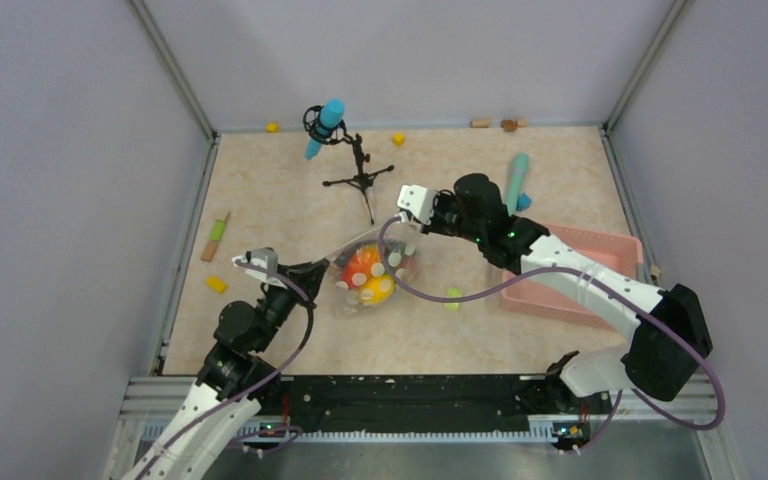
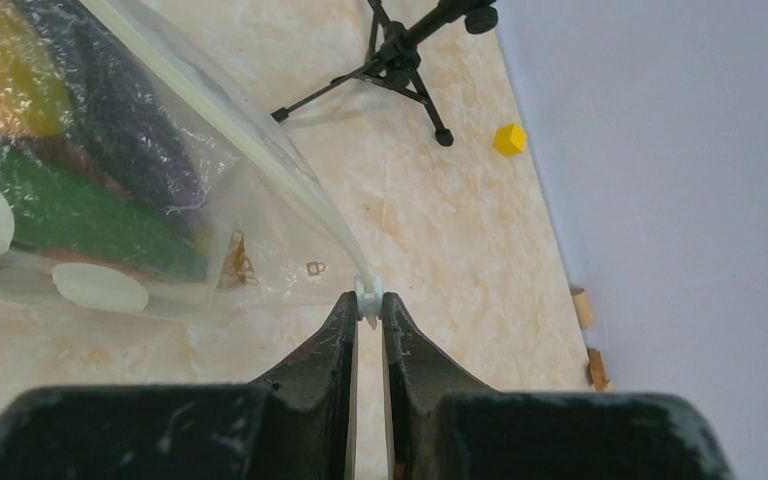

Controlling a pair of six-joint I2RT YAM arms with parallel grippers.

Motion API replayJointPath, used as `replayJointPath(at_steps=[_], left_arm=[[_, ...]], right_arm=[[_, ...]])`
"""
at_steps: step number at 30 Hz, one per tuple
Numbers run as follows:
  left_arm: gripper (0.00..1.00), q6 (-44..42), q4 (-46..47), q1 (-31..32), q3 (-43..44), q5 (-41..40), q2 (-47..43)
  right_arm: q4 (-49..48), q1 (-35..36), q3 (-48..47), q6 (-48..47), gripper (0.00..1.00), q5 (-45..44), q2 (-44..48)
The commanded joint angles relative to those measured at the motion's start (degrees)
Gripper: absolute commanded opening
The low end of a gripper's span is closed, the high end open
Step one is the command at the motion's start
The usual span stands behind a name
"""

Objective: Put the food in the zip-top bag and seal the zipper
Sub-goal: Zip the zipper food storage bag at the center of the board, then place the zipper food storage bag at the center of the board.

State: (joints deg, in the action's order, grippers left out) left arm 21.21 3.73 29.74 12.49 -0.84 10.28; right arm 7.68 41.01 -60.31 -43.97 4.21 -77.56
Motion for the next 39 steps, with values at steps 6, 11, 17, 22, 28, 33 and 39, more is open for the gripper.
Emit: replayJointPath(at_steps=[6, 11, 17, 22, 28, 33, 39], left_arm=[[0.00, 7.54, -6.71, -0.19, 2.89, -13.48, -1.04], [0.00, 13.96, -13.28, -0.17, 3.74, -30.49, -0.29], [0.00, 25.88, -25.14, -0.25, 6.59, -46.60, 1.74], [0.00, 41.70, -40.34, -0.21, 9.16, -57.58, 1.97], [0.97, 44.07, -43.92, -0.23, 10.89, -56.71, 0.93], [0.97, 37.23, -41.62, -0.20, 15.65, -52.15, 2.66], [0.97, 23.04, -34.19, -0.15, 22.70, -37.43, 12.17]], right_arm=[[-6.39, -1.84, 2.51, 3.04, 0.50, 9.17, 6.70], [-18.04, -1.82, 6.47, 11.98, 0.99, 3.58, 11.89], [-35.03, -1.82, 13.19, 20.47, 0.99, -6.17, 18.50], [-39.80, -1.80, 13.73, 22.26, 0.99, -16.66, 17.90], [-37.94, -1.95, 9.15, 24.58, 0.99, -27.87, 11.42], [-34.74, -3.28, 6.23, 29.59, 0.99, -29.69, 8.75], [-24.05, -8.21, 2.07, 45.74, 0.99, -27.09, 9.99]])
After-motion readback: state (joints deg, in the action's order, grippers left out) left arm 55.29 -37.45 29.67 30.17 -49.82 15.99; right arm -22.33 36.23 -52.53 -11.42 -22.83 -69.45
